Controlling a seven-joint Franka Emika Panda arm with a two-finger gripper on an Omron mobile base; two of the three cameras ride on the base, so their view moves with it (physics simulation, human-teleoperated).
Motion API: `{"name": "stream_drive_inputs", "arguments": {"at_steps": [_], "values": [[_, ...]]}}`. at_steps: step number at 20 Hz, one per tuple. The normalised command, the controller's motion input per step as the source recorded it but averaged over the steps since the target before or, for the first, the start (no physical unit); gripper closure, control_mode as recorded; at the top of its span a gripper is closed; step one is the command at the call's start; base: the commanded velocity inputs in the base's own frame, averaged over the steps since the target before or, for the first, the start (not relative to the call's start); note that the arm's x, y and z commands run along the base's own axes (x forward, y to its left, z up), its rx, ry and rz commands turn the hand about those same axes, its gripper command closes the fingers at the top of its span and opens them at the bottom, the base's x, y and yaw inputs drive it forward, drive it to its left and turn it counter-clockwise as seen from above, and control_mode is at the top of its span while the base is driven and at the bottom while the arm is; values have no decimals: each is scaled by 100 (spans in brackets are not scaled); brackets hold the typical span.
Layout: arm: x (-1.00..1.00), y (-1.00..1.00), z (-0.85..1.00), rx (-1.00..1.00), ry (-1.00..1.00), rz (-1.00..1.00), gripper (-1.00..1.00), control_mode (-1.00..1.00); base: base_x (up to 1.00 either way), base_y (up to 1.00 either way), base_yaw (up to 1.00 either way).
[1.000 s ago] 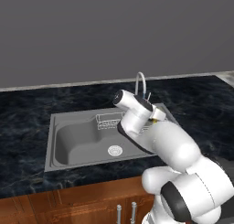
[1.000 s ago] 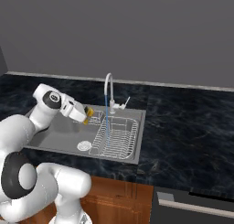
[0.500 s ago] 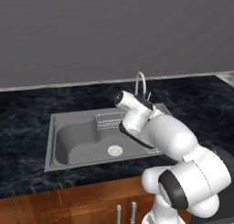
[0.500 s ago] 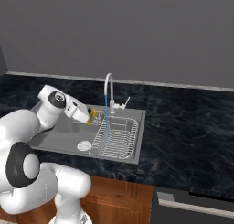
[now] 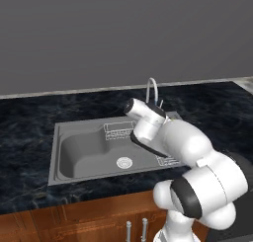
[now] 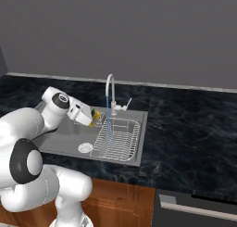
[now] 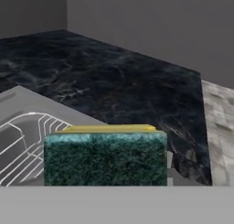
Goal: Soak the sponge with water for a few seconds and then drop it inside the sink.
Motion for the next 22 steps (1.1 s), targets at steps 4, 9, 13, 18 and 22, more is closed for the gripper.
{"name": "stream_drive_inputs", "arguments": {"at_steps": [4,9,13,18,22], "values": [[4,0,-11,0,-5,-9,100,-100,0,0,0],[3,0,-12,0,-2,-11,100,-100,0,0,0],[11,0,-6,0,0,-11,100,-100,0,0,0],[16,0,0,0,0,-8,100,-100,0,0,0],[10,0,0,0,0,-4,100,-100,0,0,0]]}}
